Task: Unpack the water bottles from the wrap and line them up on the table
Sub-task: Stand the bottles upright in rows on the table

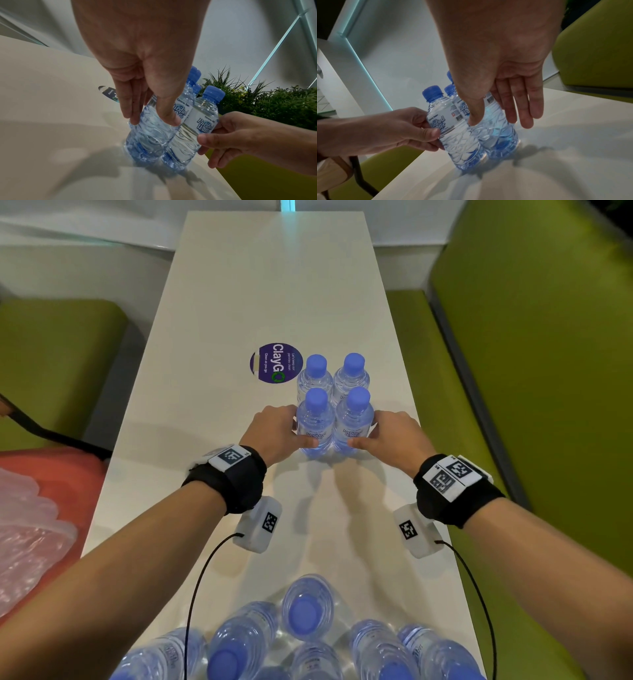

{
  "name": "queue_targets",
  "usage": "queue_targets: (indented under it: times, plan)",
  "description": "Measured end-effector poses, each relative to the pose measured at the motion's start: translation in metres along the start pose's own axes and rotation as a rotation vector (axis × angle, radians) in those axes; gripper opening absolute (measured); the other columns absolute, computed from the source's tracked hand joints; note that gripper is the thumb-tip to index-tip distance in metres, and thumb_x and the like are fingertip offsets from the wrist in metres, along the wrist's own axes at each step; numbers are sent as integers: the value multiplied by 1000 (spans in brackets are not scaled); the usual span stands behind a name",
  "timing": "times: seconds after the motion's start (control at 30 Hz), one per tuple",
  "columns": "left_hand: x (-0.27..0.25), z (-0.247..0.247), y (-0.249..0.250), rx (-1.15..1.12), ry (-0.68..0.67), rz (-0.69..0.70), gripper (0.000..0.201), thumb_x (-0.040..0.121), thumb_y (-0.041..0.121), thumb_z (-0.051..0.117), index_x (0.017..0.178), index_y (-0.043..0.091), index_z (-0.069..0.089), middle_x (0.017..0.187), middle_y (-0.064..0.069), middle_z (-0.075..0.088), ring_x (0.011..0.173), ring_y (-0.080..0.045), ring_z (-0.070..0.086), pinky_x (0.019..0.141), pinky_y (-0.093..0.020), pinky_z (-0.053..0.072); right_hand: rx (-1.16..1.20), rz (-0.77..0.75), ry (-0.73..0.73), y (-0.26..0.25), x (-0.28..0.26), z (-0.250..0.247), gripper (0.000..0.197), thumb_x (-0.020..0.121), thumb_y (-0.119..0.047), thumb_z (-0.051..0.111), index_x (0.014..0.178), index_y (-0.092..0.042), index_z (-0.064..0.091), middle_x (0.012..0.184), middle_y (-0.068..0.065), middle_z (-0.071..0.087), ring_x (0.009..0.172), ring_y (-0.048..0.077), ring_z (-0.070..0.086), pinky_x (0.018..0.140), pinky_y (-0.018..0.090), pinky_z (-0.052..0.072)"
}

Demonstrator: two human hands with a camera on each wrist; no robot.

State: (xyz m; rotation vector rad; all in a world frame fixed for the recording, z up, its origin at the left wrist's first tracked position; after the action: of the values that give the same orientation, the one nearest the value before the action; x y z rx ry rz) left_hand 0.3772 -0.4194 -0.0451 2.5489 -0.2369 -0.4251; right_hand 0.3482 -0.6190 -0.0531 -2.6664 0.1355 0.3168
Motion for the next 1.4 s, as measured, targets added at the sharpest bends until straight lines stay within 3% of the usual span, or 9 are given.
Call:
queue_targets:
  times: [0.3, 0.47, 0.6, 0.7, 0.83, 0.97, 1.07, 1.23, 1.4]
  plan:
    - [-3, 1, 1, 29, -7, -10, 50, 78, 46, 75, 114, 14, 64, 109, -5, 68, 96, -27, 63, 76, -31, 44, -5, 48, 5, 5, -6, 3, 48, 84, -55, 65, 114, -17, 63, 99, 7, 71, 94, 31, 64, 75, 34, 49]
    - [-21, -10, 3, 181, 1, -55, 61, 82, 52, 70, 118, 3, 62, 111, -11, 68, 101, -31, 62, 84, -38, 46, -112, 60, -60, 3, -29, -7, 55, 87, -53, 64, 122, -10, 61, 113, 10, 67, 107, 30, 62, 86, 36, 50]
    - [-49, -30, 26, 252, -18, -20, 41, 82, 49, 67, 108, 17, 68, 110, -3, 70, 95, -25, 61, 75, -29, 42, -150, -13, -82, -20, -62, -30, 46, 90, -47, 64, 119, -11, 64, 114, 7, 69, 108, 28, 61, 86, 34, 49]
    - [-83, -36, 58, 283, -96, 27, 30, 84, 44, 67, 105, 23, 70, 99, -1, 71, 94, -24, 66, 83, -32, 50, -169, -108, -85, -52, -94, -49, 41, 91, -43, 63, 119, -14, 65, 115, 5, 68, 108, 26, 61, 82, 30, 44]
    - [-136, -17, 86, 314, -318, 97, 29, 86, 44, 67, 107, 24, 69, 79, 5, 70, 83, -17, 70, 78, -28, 49, -265, -275, -226, -99, -148, -46, 44, 92, -44, 62, 124, -15, 62, 118, 3, 66, 108, 23, 59, 81, 28, 42]
    - [-186, 9, 88, 459, -468, 154, 45, 76, 57, 70, 110, 27, 66, 97, 7, 70, 87, -15, 66, 77, -26, 48, -452, -354, -495, -112, -217, -12, 48, 84, -56, 66, 113, -17, 65, 97, -1, 67, 90, 20, 61, 71, 30, 44]
    - [-213, 27, 83, 585, -506, 208, 54, 71, 60, 74, 112, 27, 60, 96, 10, 55, 88, -16, 54, 76, -28, 42, -594, -384, -648, -96, -257, 17, 61, 74, -66, 69, 105, -14, 66, 96, 6, 70, 89, 27, 66, 69, 34, 49]
    - [-220, 40, 78, 561, -453, 251, 34, 75, 33, 75, 102, 18, 60, 99, -2, 61, 89, -22, 58, 68, -30, 44, -632, -394, -645, -83, -271, 37, 45, 79, -47, 73, 97, -7, 60, 81, 3, 57, 64, 20, 48, 48, 27, 28]
    - [-208, 36, 78, 463, -413, 243, 25, 72, 23, 74, 95, 18, 65, 80, 5, 57, 75, -19, 56, 58, -25, 39, -582, -379, -633, -85, -254, 36, 35, 78, -34, 69, 96, -5, 65, 87, 12, 68, 61, 23, 49, 48, 26, 32]
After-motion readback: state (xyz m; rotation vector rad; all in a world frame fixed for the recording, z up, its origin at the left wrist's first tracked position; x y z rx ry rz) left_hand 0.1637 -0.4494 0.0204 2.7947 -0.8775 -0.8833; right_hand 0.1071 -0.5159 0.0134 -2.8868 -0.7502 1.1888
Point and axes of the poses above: each hand's wrist, its own x-axis towards the middle knuckle, its own z-axis out of the palm, y = z × x, the point moved 10 cm from there along x, towards the middle knuckle
